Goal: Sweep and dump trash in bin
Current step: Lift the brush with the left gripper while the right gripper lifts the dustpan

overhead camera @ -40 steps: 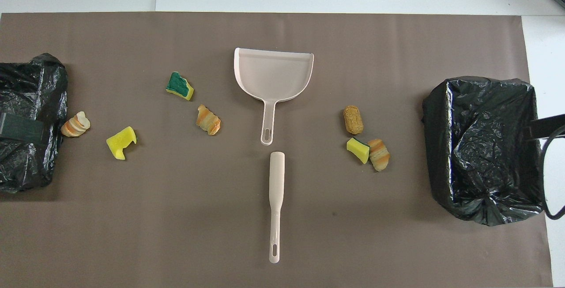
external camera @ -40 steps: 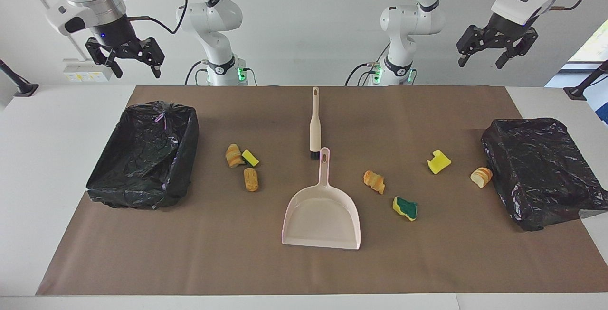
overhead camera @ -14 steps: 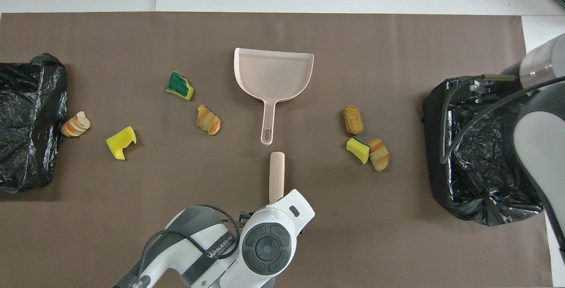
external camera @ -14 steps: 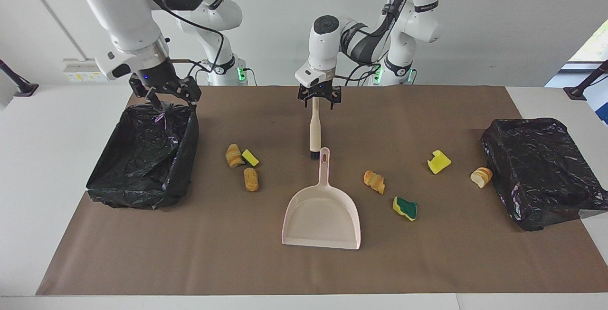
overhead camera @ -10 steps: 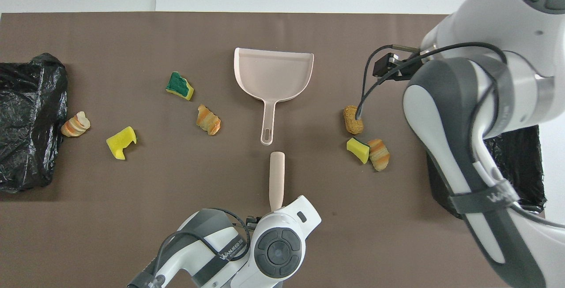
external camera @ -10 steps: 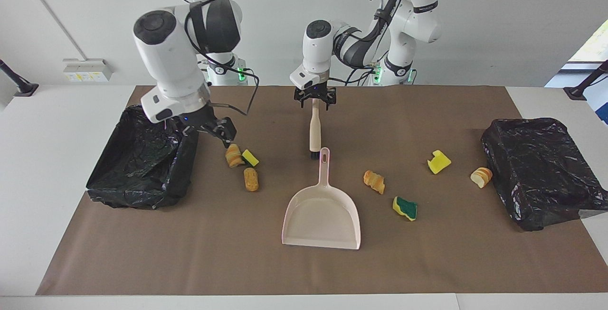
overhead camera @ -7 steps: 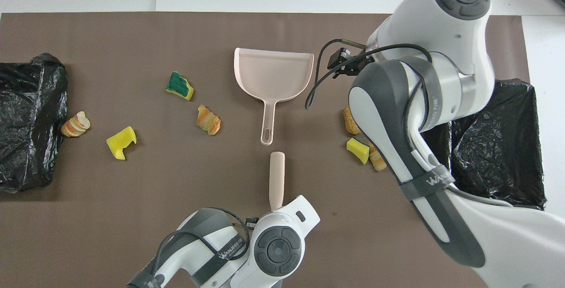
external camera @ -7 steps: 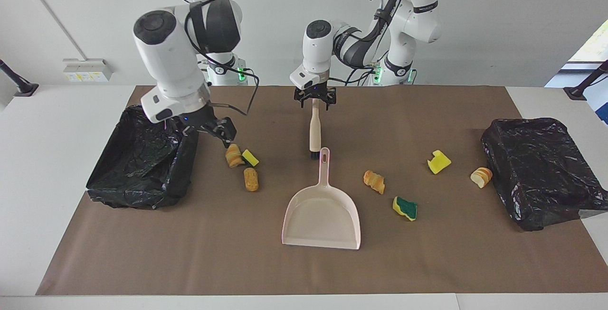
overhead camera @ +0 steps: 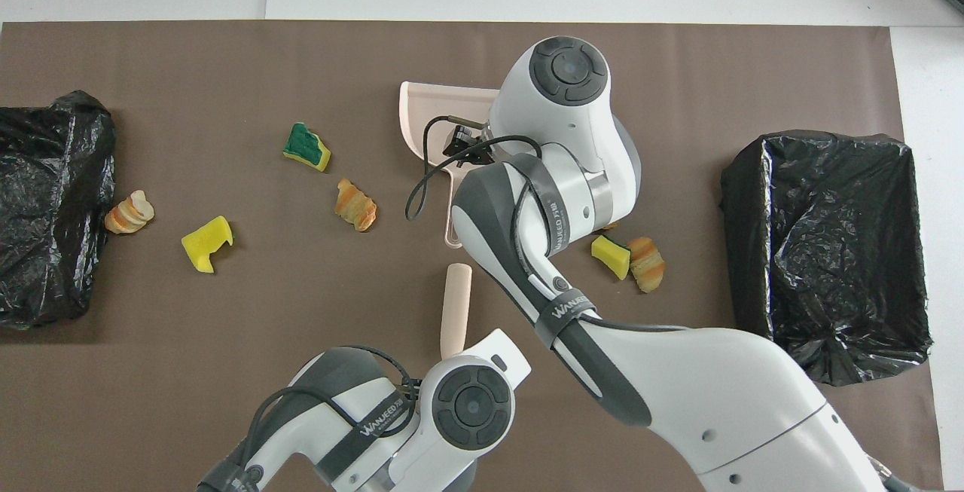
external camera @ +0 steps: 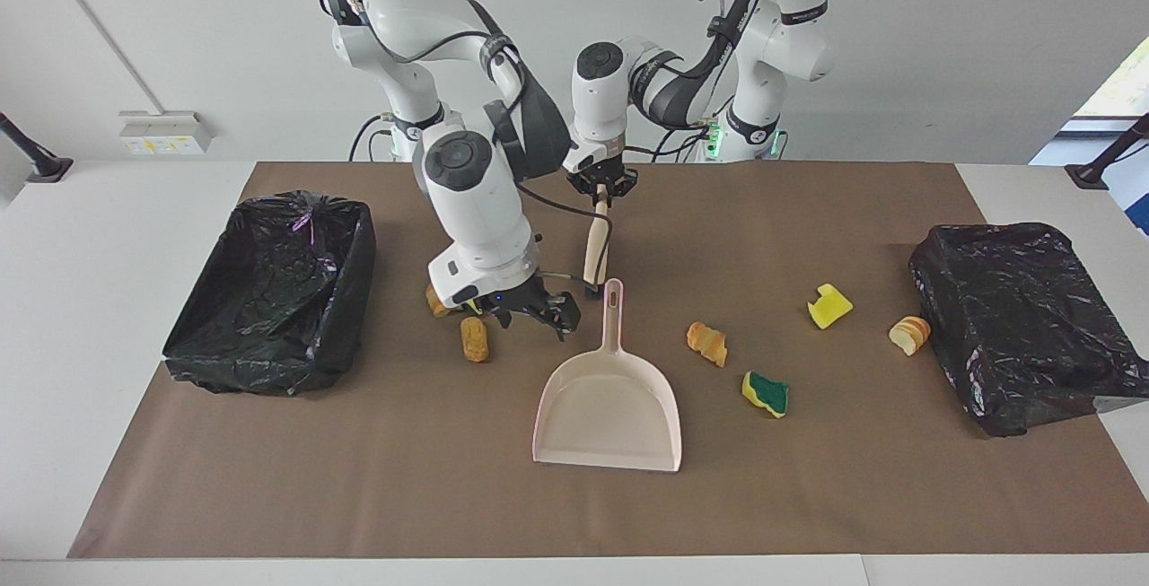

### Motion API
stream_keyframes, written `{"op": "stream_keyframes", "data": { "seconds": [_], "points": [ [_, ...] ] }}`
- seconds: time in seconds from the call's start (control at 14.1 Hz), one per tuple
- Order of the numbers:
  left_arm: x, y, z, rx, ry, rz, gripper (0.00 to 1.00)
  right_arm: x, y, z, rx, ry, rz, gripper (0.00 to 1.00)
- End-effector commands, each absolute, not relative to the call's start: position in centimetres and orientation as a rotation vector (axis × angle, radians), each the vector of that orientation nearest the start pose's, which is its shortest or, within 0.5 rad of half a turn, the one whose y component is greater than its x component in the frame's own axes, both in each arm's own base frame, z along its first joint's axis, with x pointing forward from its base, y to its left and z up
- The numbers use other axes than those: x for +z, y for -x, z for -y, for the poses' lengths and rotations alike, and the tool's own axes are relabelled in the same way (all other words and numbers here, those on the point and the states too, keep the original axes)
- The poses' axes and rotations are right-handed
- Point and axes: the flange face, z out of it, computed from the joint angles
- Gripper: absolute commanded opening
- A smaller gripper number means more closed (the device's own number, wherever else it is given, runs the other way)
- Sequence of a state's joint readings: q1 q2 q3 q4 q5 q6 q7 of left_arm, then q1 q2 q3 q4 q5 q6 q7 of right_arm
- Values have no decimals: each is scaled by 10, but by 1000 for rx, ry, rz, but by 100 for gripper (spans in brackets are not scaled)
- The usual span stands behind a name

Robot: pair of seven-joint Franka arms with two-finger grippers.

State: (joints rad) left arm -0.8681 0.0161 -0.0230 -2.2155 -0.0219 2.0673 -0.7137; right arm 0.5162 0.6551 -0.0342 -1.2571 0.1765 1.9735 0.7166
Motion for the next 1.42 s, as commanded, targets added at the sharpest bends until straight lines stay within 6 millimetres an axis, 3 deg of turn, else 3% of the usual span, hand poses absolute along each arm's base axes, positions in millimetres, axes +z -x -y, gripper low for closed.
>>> {"op": "stream_keyframes", "data": {
  "seconds": [0.0, 0.36, 0.5, 0.71, 0.92, 1.07, 1.21, 1.35],
  "points": [
    [366, -351, 361, 238, 3018, -112, 0, 385, -639, -386, 57, 2962, -393, 100],
    [349, -437, 275, 215, 3082, -109, 0, 360, -632, -393, 114, 2991, -363, 100],
    [344, -461, 238, 227, 3081, -97, 0, 360, -632, -393, 119, 2992, -357, 100],
    [349, -476, 195, 260, 3063, 3, 0, 364, -629, -398, 119, 2987, -345, 100],
    [351, -470, 178, 331, 2983, -11, 1, 361, -623, -405, 123, 2994, -300, 95],
    [372, -476, 171, 282, 3000, 15, 1, 357, -619, -410, 131, 3005, -282, 82],
    [397, -507, 172, 199, 3034, 49, 1, 356, -614, -407, 161, 3057, -254, 61],
    [405, -536, 165, 155, 3070, 113, 0, 361, -613, -403, 174, 3074, -203, 42]
  ]
}}
